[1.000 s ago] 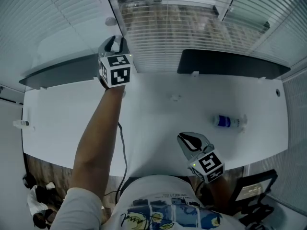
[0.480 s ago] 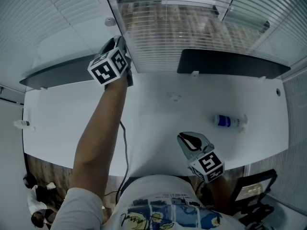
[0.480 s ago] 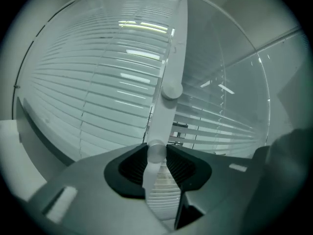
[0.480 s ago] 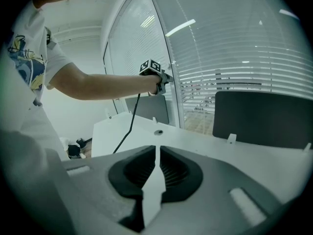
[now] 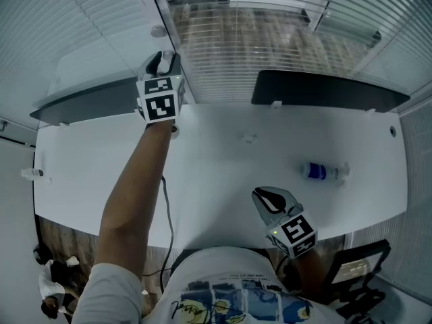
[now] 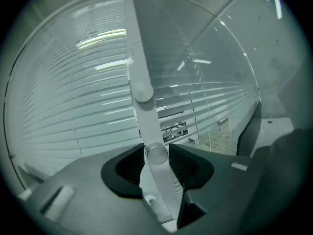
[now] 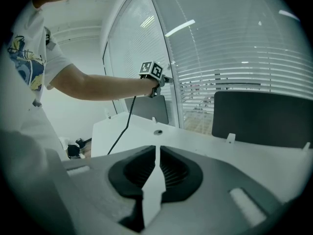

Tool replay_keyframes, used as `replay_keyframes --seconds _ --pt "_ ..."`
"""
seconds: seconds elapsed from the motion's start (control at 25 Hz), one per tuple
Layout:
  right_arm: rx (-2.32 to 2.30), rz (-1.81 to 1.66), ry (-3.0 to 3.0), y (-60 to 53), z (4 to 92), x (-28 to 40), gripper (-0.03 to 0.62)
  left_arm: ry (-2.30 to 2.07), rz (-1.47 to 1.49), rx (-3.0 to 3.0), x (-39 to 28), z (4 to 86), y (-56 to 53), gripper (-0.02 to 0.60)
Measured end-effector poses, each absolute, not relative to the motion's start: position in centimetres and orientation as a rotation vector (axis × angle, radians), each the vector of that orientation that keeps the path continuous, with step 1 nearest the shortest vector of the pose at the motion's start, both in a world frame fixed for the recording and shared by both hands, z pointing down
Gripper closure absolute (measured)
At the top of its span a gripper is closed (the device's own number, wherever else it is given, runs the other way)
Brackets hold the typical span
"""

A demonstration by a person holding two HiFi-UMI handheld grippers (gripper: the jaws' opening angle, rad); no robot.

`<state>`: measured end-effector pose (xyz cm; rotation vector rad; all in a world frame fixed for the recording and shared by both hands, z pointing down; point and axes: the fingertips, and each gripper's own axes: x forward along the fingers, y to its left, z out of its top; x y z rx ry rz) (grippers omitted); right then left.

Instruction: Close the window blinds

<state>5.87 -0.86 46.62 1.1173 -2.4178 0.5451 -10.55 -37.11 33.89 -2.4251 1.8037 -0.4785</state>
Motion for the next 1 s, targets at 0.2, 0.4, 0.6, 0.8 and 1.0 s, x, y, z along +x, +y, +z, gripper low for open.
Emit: replay_keyframes --seconds 0.2,0.4,0.6,0.8,1.0 --pt "1.113 0.544 -2.42 -0.9 46.7 5.7 0.577 1.587 -0.71 -2.209 -10.1 34.0 -36.4 0.417" --pt "1.108 0.537 -2.424 -1.0 46.5 5.5 0.577 1.337 -0.933 -1.908 -9.6 34.6 -35.9 0.417" --pt "1.105 0.535 -2.426 -1.0 46.5 5.4 0.577 1.157 -1.068 -1.686 -9.1 35.5 -36.5 0.417" --pt "1.115 0.539 -2.417 -0.9 46.8 5.9 0.577 1.062 -1.111 -1.561 -8.6 35.7 -36.8 0.434" --pt "1.12 0.535 -2.417 -0.9 46.7 6.1 0.577 1.073 -1.101 -1.596 -8.3 35.6 -36.6 0.449"
